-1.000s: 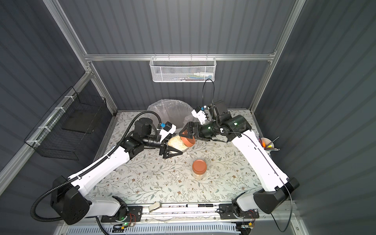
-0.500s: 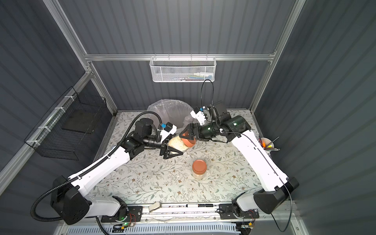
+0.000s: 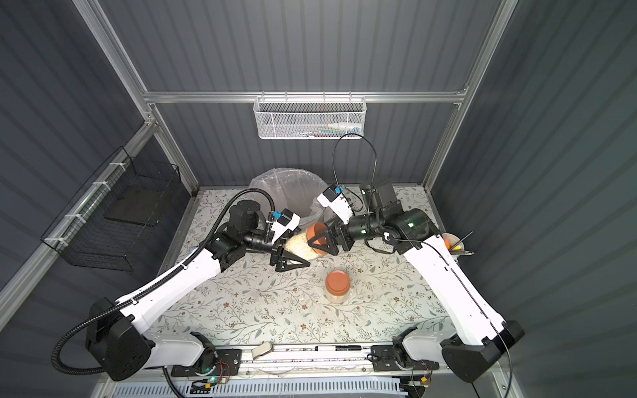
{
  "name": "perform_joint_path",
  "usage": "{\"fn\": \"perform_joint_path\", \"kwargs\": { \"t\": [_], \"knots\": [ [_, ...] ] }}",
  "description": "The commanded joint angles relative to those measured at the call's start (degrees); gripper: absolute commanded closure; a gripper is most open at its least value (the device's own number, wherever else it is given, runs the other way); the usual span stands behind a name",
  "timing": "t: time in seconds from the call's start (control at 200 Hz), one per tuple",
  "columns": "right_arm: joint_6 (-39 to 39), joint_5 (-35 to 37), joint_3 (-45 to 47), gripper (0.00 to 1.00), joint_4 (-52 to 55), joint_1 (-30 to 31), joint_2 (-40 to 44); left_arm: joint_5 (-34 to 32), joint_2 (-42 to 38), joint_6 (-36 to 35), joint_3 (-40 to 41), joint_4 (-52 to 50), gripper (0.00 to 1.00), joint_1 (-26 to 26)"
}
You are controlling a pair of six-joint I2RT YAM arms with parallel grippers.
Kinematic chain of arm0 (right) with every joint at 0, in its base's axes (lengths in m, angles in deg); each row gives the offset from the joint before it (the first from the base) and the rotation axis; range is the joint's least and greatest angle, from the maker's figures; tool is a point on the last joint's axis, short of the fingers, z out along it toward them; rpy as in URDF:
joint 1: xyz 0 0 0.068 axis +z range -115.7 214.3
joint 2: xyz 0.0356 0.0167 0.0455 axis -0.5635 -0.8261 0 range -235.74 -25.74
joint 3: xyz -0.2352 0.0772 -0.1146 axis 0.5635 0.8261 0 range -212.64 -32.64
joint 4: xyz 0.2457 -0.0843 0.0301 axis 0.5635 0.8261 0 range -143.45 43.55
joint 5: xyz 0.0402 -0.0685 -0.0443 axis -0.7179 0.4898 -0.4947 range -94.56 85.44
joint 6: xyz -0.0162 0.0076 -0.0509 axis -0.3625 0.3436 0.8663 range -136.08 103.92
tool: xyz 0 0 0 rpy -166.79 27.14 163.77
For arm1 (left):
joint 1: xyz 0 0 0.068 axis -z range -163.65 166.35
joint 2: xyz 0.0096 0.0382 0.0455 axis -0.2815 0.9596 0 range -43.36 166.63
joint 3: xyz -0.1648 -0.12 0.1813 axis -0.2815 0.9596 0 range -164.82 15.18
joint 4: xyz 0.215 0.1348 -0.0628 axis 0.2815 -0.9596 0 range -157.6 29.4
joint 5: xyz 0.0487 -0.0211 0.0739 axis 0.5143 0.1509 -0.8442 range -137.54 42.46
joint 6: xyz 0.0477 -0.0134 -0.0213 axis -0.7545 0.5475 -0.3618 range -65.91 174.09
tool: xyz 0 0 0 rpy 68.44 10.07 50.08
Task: Empty expired oatmeal from jars
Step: Unscrew the lid from the jar.
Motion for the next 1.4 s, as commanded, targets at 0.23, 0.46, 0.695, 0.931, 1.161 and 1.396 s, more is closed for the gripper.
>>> {"fn": "perform_joint_path", "kwargs": {
  "t": [0.23, 0.46, 0.695, 0.931, 1.161, 1.396],
  "knots": [
    [18.11, -2.15, -12.66, 0.30, 13.40, -0.66, -4.83, 0.94, -2.46, 4.27, -2.16, 5.87, 1.00, -1.34],
    [21.00, -0.98, -13.63, 0.19, 14.63, -1.03, -4.96, 1.87, -1.49, 3.94, -2.77, 5.77, 1.00, -1.37],
    [21.63, -0.82, -12.33, 0.11, 14.59, -1.08, -4.55, 2.70, -0.79, 4.02, -2.55, 6.85, 1.00, -1.36],
    [18.73, 0.92, -11.54, 0.01, 11.15, -1.16, -3.56, 2.53, -0.78, 4.00, -2.32, 6.97, 1.00, -1.36],
    [-2.27, 0.75, -6.37, 0.01, -2.21, -3.37, 1.67, 2.17, -1.03, 3.71, -1.98, 6.56, 1.00, -1.45],
    [-29.70, 6.00, -14.24, 0.01, 8.79, -5.67, -5.43, 2.09, -0.37, 2.87, -2.39, 5.73, 1.00, -1.55]
  ]
}}
